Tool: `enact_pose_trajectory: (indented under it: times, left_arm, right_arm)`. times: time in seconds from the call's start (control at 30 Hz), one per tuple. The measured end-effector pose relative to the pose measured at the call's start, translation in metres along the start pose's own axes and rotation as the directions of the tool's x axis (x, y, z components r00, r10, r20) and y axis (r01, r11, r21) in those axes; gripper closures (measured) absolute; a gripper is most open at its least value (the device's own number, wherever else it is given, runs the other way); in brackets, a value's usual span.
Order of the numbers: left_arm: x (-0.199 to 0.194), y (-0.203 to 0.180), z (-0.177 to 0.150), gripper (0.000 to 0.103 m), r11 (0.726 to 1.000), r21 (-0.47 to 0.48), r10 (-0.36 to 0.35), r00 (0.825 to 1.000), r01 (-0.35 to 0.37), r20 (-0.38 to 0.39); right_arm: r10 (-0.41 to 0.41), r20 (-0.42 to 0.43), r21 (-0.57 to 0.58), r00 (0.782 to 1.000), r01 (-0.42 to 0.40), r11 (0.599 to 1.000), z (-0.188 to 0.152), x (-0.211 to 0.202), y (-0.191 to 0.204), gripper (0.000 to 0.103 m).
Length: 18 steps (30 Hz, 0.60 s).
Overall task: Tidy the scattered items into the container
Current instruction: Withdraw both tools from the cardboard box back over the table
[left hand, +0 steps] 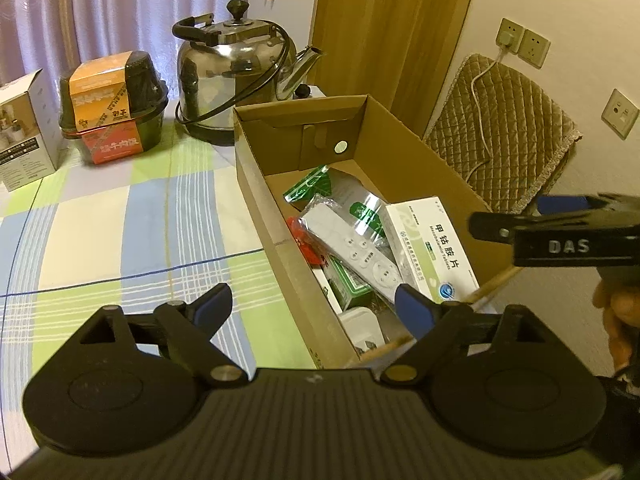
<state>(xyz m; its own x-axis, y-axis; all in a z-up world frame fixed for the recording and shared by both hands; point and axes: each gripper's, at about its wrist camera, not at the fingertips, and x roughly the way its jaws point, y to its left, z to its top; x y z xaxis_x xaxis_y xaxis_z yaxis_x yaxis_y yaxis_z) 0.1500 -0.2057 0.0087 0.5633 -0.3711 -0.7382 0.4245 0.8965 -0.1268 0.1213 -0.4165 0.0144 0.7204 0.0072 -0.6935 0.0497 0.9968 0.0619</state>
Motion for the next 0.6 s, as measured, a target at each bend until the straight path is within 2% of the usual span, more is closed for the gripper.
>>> enact_pose_trajectory:
  times: [0.23, 0.5, 0.6]
  left_arm:
    - [-0.026, -0.017, -0.021, 0.002, 0.999, -0.019, 0.05, 0.999, -0.05, 0.018]
    - [-0.058, -0.046, -0.048, 0.001, 0.995, -0.029, 0.091, 0.996, -0.091, 0.015]
    - [-0.066, -0.054, -0.057, 0.001, 0.995, -0.063, 0.072, 0.997, -0.072, 0.001]
  right_arm:
    - [0.004, -0.038, 0.046, 0.999, -0.002, 0.999, -0.022, -0.041, -0.011, 0.0]
    - [0.005, -0.092, 0.034, 0.996, -0.002, 0.999, -0.048, -0.084, -0.018, 0.0]
    - [0.004, -0.102, 0.027, 0.995, -0.001, 1.0, -0.056, -0.094, -0.02, 0.0]
